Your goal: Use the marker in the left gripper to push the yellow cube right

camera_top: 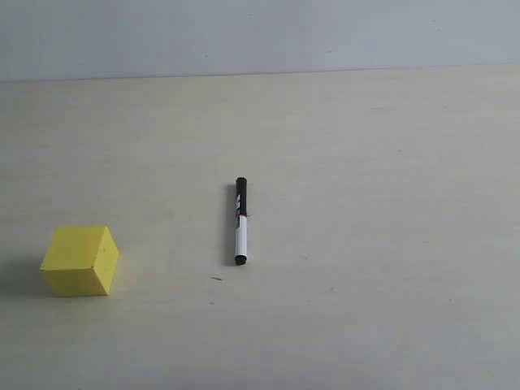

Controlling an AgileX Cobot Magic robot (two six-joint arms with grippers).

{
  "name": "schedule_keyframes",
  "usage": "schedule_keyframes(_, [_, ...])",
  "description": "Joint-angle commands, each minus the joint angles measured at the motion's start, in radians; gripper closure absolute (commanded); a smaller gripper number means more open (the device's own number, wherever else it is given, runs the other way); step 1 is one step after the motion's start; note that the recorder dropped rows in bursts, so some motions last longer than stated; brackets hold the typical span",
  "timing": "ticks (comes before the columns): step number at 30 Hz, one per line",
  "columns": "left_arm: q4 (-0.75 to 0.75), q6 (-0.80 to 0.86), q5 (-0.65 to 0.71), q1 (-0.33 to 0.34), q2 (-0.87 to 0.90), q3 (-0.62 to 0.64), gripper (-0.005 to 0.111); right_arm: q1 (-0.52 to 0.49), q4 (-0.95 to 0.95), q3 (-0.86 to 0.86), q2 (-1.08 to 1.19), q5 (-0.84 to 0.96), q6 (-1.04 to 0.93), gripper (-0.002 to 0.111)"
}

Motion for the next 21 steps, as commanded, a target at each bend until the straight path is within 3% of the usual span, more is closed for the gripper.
schedule_keyframes(1, [0.009,0.009,-0.005,0.002,-0.006,0.003,0.107,-0.006,-0.009,0.005,-0.006,-0.007,-0.002,0.108])
schedule_keyframes(4, [0.015,-0.013,-0.106,0.0,-0.006,0.003,0.107,-0.006,-0.009,0.005,-0.006,-0.007,-0.002,0.108])
schedule_keyframes(7, [-0.066,-0.151,-0.238,0.0,-0.006,0.003,0.107,-0.006,-0.009,0.005,-0.006,-0.007,-0.002,0.108])
schedule_keyframes(14, [-0.081,-0.393,-0.465,0.0,-0.006,0.003,0.107,-0.006,-0.009,0.005,-0.006,-0.007,-0.002,0.108])
schedule_keyframes(17, [-0.083,-0.551,-0.815,0.0,-0.006,-0.005,0.107,-0.006,-0.009,0.005,-0.006,-0.007,-0.002,0.108])
schedule_keyframes(18, [-0.096,-0.591,-0.804,0.0,0.014,-0.073,0.107,-0.006,-0.009,0.005,-0.006,-0.007,-0.002,0.108])
schedule_keyframes(21, [-0.02,-0.658,-0.492,0.0,0.16,-0.335,0.107,-0.006,-0.009,0.005,-0.006,-0.007,-0.002,0.108])
